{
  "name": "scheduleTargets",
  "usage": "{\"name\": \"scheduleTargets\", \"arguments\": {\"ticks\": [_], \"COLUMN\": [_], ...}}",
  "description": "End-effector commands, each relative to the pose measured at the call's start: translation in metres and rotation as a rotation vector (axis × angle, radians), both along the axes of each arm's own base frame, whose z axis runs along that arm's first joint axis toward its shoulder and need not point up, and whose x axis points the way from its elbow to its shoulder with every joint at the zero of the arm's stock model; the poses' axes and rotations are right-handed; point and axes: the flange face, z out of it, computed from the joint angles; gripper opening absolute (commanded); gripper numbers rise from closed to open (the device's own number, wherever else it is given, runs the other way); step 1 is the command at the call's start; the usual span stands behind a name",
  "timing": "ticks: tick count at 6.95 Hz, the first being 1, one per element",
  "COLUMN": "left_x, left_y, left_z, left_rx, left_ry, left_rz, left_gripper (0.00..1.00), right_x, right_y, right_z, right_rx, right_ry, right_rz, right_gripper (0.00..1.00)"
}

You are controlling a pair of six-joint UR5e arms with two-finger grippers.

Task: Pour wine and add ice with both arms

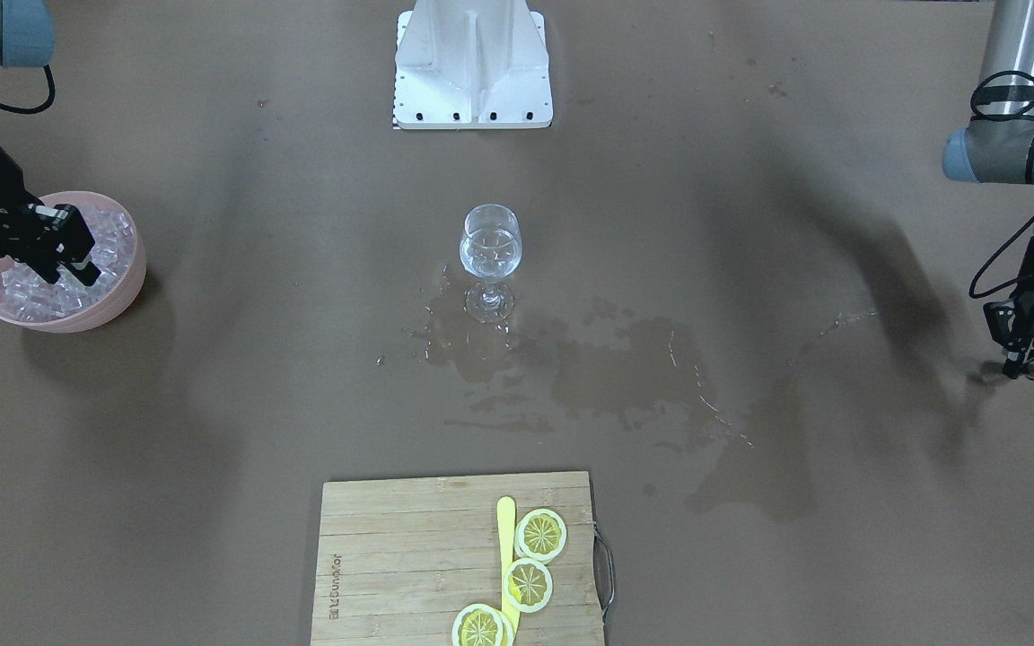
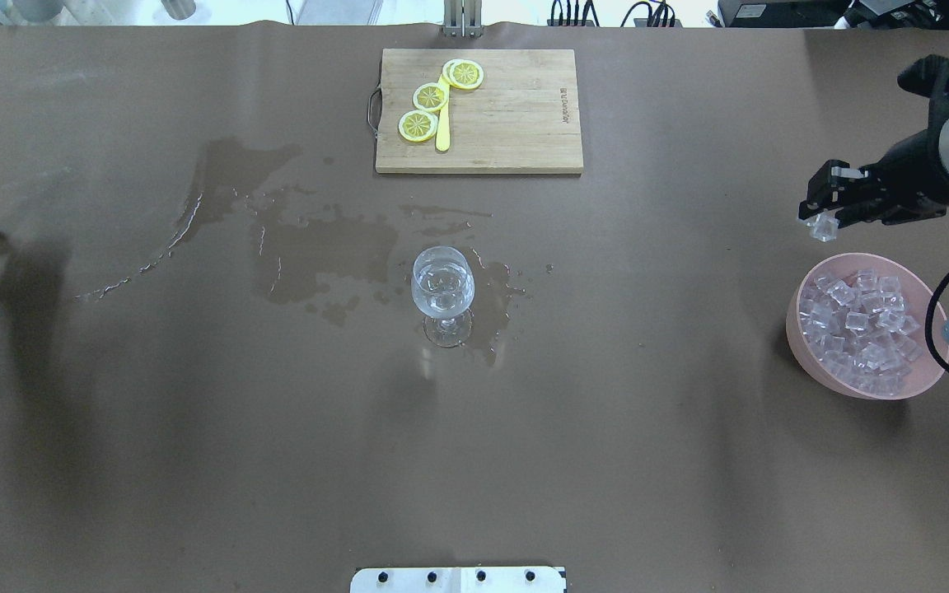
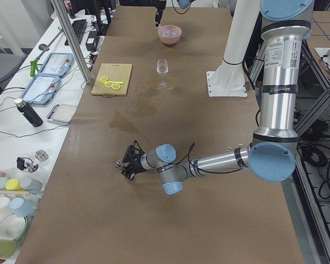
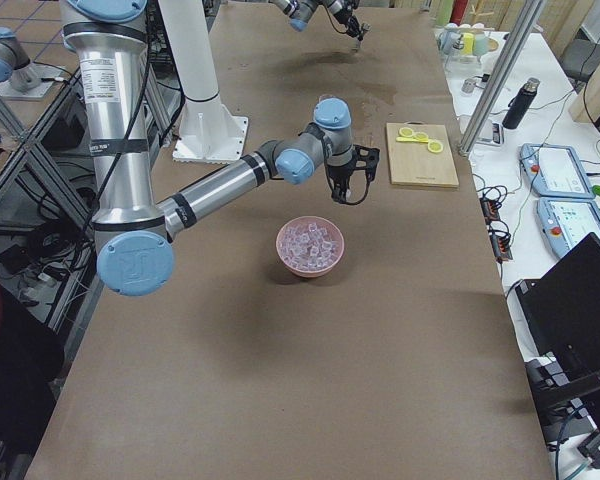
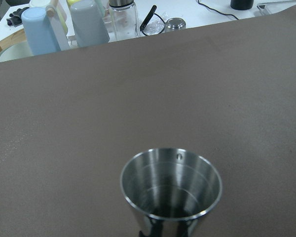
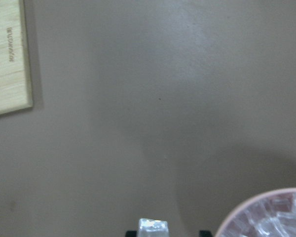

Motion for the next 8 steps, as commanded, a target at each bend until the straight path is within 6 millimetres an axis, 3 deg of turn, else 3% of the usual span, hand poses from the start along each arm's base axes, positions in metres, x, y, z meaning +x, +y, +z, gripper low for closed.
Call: {"name": "scheduleTargets", "arguments": {"ticks": [1,3,4,5,6,7,8], "left_x": [0.0,0.001,0.001,0.001,0.001,0.001,0.0], "left_y": [0.0,-0.001,-0.001,-0.001,-0.001,-0.001,0.0], "left_z": [0.0,0.0,-0.001,-0.002,-0.003,-0.004,-0.006], "left_rx": [0.001,0.003,0.005,0.007,0.011,0.013,0.025], "left_ry": [0.0,-0.002,-0.001,0.0,0.003,0.004,0.014], "left_rz": [0.0,0.002,0.002,0.002,0.002,0.002,0.002], "left_gripper": [0.29,0.43,0.57,0.67,0.68,0.71,0.84], "right_x": [0.02,0.001,-0.026,-0.063,-0.107,-0.131,-0.137], "right_y": [-0.034,-0.051,-0.062,-0.058,-0.045,-0.034,-0.029], "right_z": [-0.069,-0.134,-0.16,-0.175,-0.189,-0.2,-0.213], "right_rx": [0.036,0.093,0.117,0.145,0.181,0.205,0.219], "right_ry": [-0.073,-0.099,-0.107,-0.097,-0.08,-0.077,-0.093], "right_rz": [0.026,0.003,-0.021,-0.051,-0.076,-0.094,-0.106], "right_gripper": [0.03,0.03,0.03,0.03,0.03,0.03,0.03]}}
